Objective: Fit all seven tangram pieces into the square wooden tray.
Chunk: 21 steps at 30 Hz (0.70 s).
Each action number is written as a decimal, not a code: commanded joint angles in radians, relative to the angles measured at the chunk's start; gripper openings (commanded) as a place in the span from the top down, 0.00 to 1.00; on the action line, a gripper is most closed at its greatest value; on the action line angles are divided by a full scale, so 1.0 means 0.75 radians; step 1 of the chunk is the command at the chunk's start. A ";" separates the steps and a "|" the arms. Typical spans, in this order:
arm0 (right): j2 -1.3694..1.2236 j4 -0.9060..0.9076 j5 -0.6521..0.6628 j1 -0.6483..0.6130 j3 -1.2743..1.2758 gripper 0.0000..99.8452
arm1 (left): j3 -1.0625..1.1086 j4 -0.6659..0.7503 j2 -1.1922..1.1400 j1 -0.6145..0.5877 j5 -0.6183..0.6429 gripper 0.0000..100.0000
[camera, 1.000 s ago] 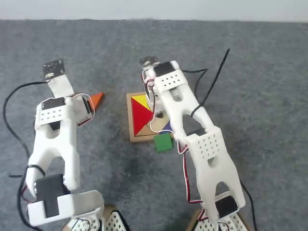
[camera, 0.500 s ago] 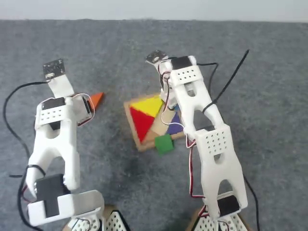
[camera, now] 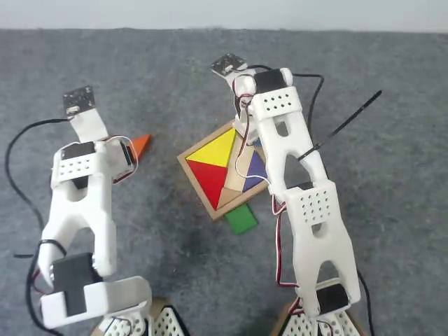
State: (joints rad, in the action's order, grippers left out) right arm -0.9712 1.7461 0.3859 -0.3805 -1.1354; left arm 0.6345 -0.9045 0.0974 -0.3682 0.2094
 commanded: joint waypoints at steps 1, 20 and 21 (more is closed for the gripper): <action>0.036 0.048 0.016 0.021 -0.088 0.98 | -0.013 0.023 0.084 0.010 -0.012 0.88; 0.036 0.046 0.020 0.122 -0.096 0.70 | -0.011 0.023 0.080 0.012 -0.012 0.88; 0.036 0.046 0.018 0.124 -0.096 0.70 | -0.011 0.023 0.080 0.012 -0.012 0.88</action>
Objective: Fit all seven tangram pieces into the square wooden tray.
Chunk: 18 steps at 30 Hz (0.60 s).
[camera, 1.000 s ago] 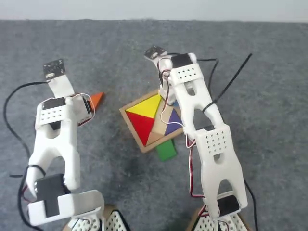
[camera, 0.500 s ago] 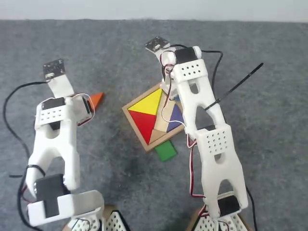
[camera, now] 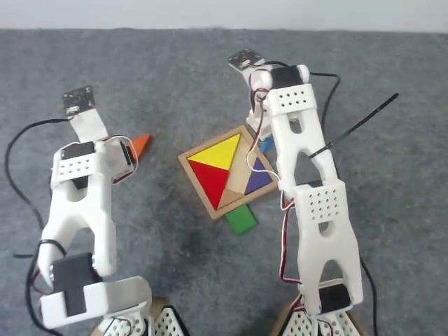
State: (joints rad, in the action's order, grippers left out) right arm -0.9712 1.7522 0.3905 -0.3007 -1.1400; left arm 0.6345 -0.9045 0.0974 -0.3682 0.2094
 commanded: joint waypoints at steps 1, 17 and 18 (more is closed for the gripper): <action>0.036 0.038 0.012 0.019 -0.090 0.70 | -0.011 0.023 0.080 0.012 -0.012 0.88; 0.627 0.064 0.020 0.152 0.561 0.90 | -0.011 0.027 0.078 0.014 -0.043 0.88; 0.717 0.060 0.035 0.120 0.704 0.87 | -0.011 0.027 0.080 0.014 -0.045 0.88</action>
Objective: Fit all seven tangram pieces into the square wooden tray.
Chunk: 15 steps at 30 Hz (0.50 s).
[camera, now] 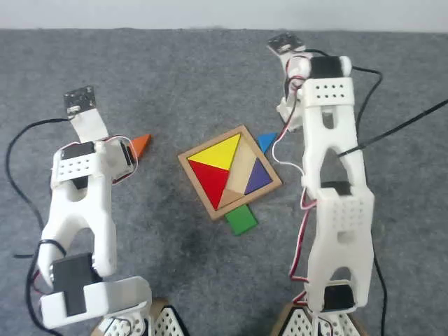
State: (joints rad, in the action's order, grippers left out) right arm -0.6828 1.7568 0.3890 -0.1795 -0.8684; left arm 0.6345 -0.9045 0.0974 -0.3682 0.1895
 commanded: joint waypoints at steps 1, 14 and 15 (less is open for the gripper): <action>0.425 0.046 0.057 -0.079 0.479 0.84 | -0.011 0.027 0.080 0.014 -0.018 0.88; 1.255 -0.609 -0.041 -0.740 1.925 0.65 | -0.011 0.025 0.082 0.010 -0.020 0.88; 1.257 -0.672 -0.115 -0.746 1.962 0.65 | -0.011 0.025 0.082 0.010 -0.020 0.88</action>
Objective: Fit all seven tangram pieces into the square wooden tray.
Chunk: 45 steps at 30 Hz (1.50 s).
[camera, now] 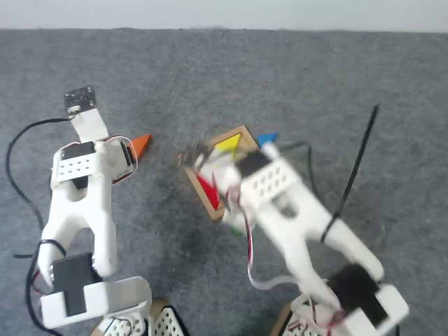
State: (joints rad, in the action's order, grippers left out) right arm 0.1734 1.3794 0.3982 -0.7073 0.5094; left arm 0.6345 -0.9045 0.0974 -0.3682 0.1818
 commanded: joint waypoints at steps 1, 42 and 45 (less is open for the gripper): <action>0.116 -0.228 -0.209 -0.040 0.151 0.65 | -0.011 0.025 0.082 0.010 -0.010 0.88; -0.527 0.095 -0.440 -0.044 -0.419 0.99 | -0.011 0.025 0.082 0.010 -0.012 0.88; -0.527 0.265 -0.293 -0.044 -0.542 0.99 | -0.011 0.025 0.082 0.010 -0.012 0.88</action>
State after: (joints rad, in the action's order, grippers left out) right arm -0.2317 1.4561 0.0867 -0.7442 0.2225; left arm 0.6345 -0.9045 0.0974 -0.3682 0.1818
